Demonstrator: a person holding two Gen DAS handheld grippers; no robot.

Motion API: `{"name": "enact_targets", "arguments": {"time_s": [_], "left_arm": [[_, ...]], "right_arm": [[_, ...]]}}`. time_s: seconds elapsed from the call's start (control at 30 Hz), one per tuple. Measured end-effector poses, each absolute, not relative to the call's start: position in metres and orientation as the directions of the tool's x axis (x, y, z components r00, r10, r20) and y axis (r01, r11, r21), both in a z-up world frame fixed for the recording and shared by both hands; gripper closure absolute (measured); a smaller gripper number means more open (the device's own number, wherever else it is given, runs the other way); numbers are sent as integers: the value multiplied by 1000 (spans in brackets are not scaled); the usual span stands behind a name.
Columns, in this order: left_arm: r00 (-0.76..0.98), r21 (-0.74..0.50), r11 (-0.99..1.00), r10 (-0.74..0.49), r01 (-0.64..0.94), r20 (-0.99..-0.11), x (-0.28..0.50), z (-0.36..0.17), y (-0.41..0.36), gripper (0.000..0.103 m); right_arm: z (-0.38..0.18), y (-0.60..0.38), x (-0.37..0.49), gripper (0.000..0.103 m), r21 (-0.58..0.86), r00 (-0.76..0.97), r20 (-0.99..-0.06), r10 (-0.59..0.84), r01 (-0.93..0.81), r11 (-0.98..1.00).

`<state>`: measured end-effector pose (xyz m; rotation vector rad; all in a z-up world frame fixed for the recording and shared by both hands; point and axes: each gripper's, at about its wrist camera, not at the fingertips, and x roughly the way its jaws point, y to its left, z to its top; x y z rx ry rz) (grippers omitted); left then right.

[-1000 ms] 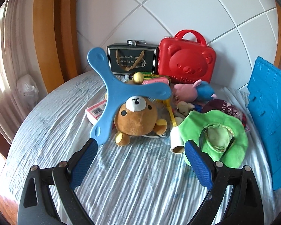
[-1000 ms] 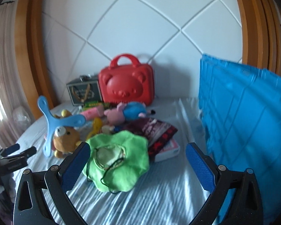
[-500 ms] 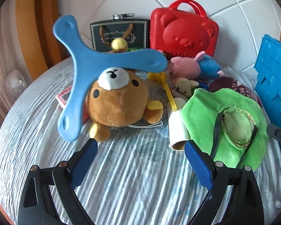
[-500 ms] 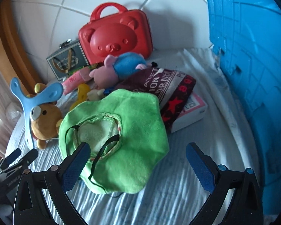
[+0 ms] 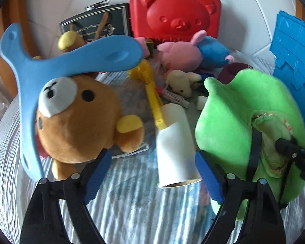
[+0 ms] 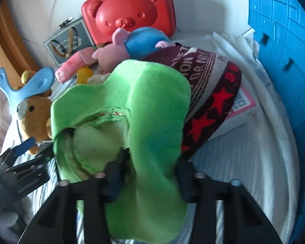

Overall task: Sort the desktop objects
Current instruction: 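Grasp the white roller with the left gripper while the right grasps the green hat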

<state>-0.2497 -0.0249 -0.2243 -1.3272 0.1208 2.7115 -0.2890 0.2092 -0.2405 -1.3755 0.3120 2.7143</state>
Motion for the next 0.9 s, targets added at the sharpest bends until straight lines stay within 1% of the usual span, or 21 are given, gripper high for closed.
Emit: {"name": "enact_targets", "arguments": {"time_s": [0.03, 0.1, 0.27, 0.33, 0.37, 0.4, 0.47, 0.53, 0.63, 0.73, 0.9], "left_arm": [[-602, 19, -988, 78, -154, -794, -251, -226, -21, 21], [-579, 8, -986, 91, -166, -810, -257, -231, -15, 30], [-509, -38, -988, 110, -150, -854, -276, -247, -3, 40], [-490, -54, -989, 115, -138, -864, -281, -253, -2, 41], [-488, -71, -989, 125, -129, -864, -282, -253, -3, 47], [-484, -75, -990, 126, -123, -866, -282, -253, -5, 57], [-481, -69, -989, 125, -131, -868, -277, -252, -7, 58], [-491, -41, -990, 102, -133, -865, -269, -249, -9, 58], [-514, -48, -992, 99, -113, -852, -247, -239, -18, 58], [-555, -47, -993, 99, -108, -826, -218, -220, -26, 58], [-638, -27, -992, 98, -120, -764, -176, -182, -33, 58]], "right_arm": [[-237, 211, -284, 71, 133, -602, -798, -9, -162, -978], [-232, 221, -271, 72, 138, -606, -795, -2, -178, -974], [-236, 248, -240, 73, 159, -578, -816, 2, -228, -961], [-242, 251, -234, 73, 148, -558, -830, 8, -235, -961], [-244, 253, -231, 73, 153, -553, -833, 4, -237, -959], [-246, 255, -230, 73, 160, -552, -834, -1, -239, -958], [-246, 254, -231, 73, 165, -554, -832, -5, -239, -957], [-241, 250, -231, 76, 158, -565, -825, -2, -228, -961], [-227, 241, -229, 78, 130, -600, -800, 17, -202, -971], [-213, 229, -226, 80, 98, -635, -772, 32, -168, -981], [-173, 208, -214, 80, 63, -721, -692, 35, -108, -992]]}}
